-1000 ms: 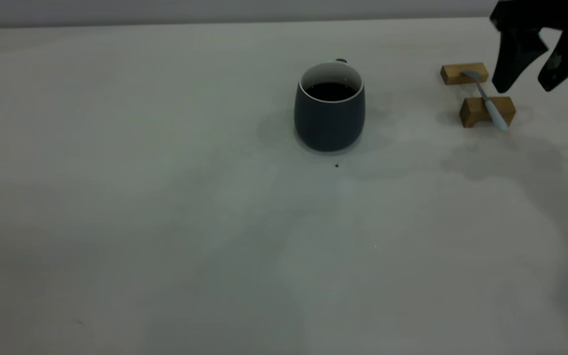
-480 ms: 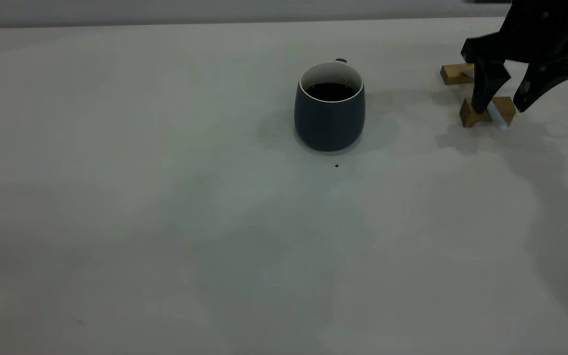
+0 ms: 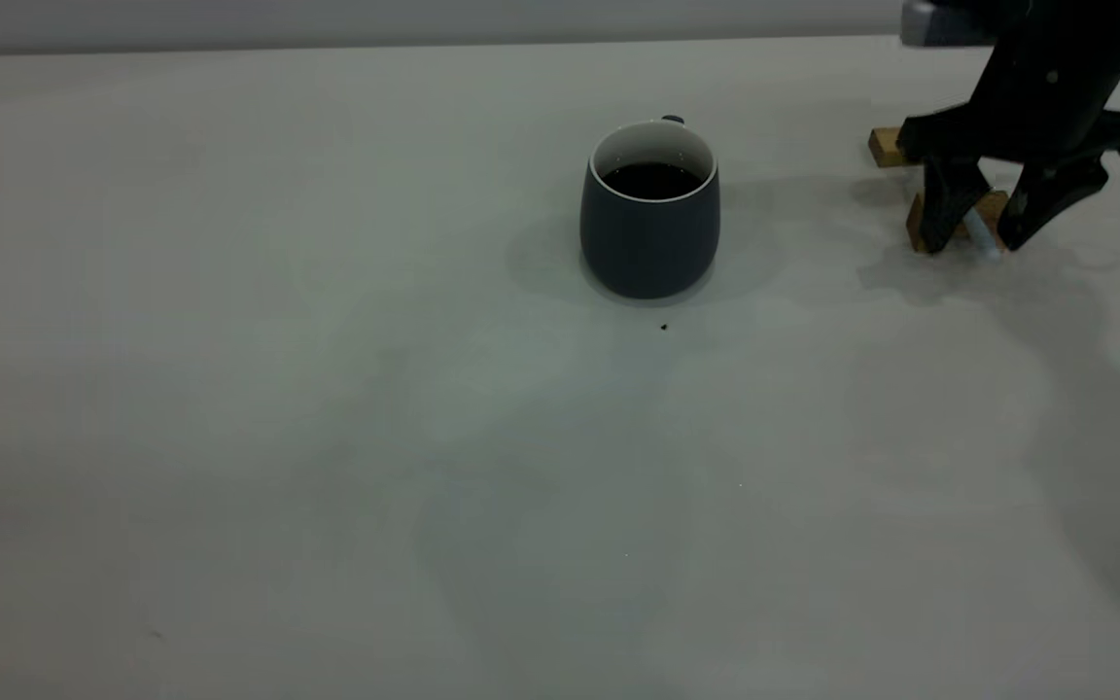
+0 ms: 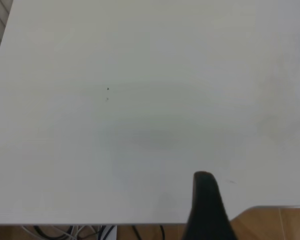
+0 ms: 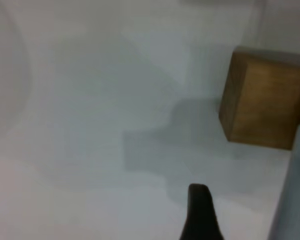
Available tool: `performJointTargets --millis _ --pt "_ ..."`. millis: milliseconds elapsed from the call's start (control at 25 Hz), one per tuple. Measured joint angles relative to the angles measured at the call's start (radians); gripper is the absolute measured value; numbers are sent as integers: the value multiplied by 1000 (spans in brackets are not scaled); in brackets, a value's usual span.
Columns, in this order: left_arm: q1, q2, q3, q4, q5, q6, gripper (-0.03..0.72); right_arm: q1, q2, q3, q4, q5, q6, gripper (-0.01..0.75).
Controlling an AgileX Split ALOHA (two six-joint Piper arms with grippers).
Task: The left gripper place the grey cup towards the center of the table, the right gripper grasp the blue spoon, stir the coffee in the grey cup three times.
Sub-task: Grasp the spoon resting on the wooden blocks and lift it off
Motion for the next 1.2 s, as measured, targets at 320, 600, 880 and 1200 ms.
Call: performJointTargets --millis 320,600,880,1200 --pt "0 0 0 0 0 0 585 0 20 0 2 -48 -1 592" --pt "0 0 0 0 0 0 585 0 20 0 2 -50 0 552" --pt "0 0 0 0 0 0 585 0 20 0 0 -43 0 330" --pt "0 0 0 0 0 0 585 0 17 0 -6 -23 0 128"
